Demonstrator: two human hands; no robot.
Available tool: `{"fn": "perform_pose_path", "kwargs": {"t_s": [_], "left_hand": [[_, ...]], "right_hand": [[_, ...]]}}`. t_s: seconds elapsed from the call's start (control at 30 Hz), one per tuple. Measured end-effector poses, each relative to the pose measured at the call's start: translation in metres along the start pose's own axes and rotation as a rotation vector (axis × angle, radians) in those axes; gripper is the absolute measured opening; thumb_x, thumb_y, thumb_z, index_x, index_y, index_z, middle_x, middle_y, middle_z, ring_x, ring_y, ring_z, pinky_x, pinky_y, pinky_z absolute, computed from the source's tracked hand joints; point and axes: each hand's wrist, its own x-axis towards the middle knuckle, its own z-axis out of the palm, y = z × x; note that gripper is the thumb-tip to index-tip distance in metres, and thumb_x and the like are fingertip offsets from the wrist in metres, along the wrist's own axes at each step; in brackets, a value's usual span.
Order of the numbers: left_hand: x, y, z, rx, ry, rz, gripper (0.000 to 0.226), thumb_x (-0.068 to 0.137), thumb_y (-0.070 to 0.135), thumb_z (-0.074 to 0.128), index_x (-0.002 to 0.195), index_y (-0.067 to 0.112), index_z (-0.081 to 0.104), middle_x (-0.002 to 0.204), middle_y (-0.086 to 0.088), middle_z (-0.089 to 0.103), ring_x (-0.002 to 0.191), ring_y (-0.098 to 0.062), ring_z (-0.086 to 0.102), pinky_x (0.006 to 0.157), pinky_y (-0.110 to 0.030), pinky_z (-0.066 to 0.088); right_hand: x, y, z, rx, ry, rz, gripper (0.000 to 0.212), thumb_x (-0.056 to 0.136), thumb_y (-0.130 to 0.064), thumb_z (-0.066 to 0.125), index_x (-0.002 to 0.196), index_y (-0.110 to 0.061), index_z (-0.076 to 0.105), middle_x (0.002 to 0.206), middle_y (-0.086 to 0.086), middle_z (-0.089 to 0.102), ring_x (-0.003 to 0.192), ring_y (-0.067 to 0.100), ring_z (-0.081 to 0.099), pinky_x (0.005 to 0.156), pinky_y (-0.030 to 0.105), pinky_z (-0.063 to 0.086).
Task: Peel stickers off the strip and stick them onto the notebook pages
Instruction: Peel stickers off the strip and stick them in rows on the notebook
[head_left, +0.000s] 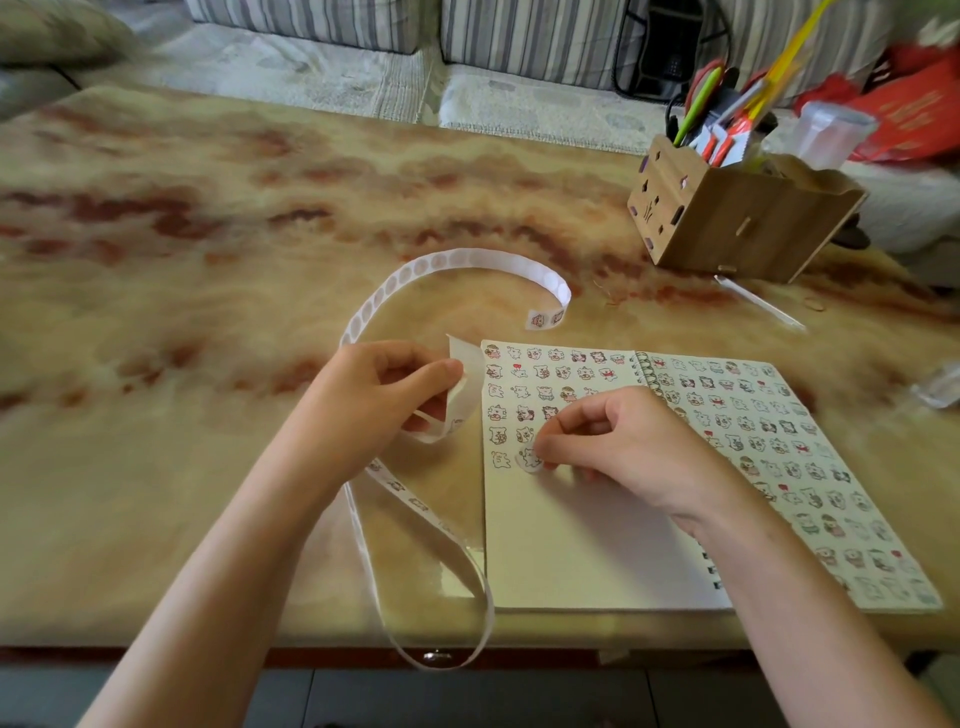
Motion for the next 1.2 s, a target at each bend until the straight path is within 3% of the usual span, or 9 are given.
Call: {"fn": "perform_pose_path", "kwargs": {"t_s": [0.37,0.6,0.77,0.93,1.1,1.2], "left_hand": [[0.000,-0.001,-0.001,-0.006,-0.006,0.007,0.017,0.087,0.026,0.064,0.081,0.014,0.075,0.073,-0.001,0.074,0.060,-0.007,0.066,0.069,-0.019,0.056],[0.000,0.000,-0.001,0.000,-0.002,0.008,0.017,0.086,0.027,0.064,0.080,0.015,0.075,0.071,0.001,0.074,0.059,-0.006,0.066,0.068,-0.018,0.056],[0.000,0.000,-0.001,-0.001,0.002,0.012,0.018,0.086,0.027,0.064,0.080,0.013,0.074,0.069,0.001,0.072,0.058,-0.005,0.064,0.067,-0.018,0.056],[0.000,0.001,-0.001,-0.005,-0.003,0.008,0.018,0.086,0.027,0.064,0.079,0.014,0.074,0.071,0.000,0.073,0.059,-0.007,0.065,0.068,-0.018,0.056],[0.000,0.001,0.000,-0.015,0.006,0.005,0.019,0.087,0.025,0.064,0.079,0.011,0.074,0.070,-0.001,0.073,0.056,-0.006,0.064,0.066,-0.017,0.054],[0.000,0.001,0.001,-0.016,0.005,0.008,0.019,0.087,0.023,0.064,0.081,0.008,0.073,0.073,-0.005,0.073,0.056,-0.006,0.064,0.064,-0.015,0.054]], "right_hand": [[0.005,0.006,0.005,-0.037,0.058,-0.012,0.003,0.074,-0.013,0.073,0.072,-0.011,0.075,0.077,0.014,0.072,0.057,0.017,0.046,0.061,0.030,0.034],[0.005,0.009,0.011,-0.131,0.141,-0.056,0.005,0.075,-0.015,0.072,0.071,-0.014,0.073,0.069,0.000,0.072,0.056,0.006,0.056,0.058,0.024,0.043],[0.005,0.011,0.015,-0.192,0.175,-0.072,0.007,0.076,-0.014,0.072,0.071,-0.017,0.070,0.061,-0.007,0.066,0.051,-0.001,0.053,0.052,0.014,0.041],[0.004,0.014,0.012,-0.169,0.161,-0.084,0.009,0.075,-0.019,0.078,0.071,-0.018,0.070,0.064,-0.004,0.065,0.060,0.009,0.056,0.064,0.028,0.045],[0.007,0.016,0.009,-0.128,0.169,-0.071,0.028,0.073,-0.022,0.081,0.087,-0.024,0.057,0.070,0.002,0.063,0.063,0.014,0.055,0.063,0.029,0.040],[0.010,0.016,0.007,-0.133,0.137,-0.064,0.025,0.076,-0.018,0.079,0.084,-0.024,0.055,0.067,0.000,0.060,0.062,0.016,0.054,0.063,0.029,0.039]]}}
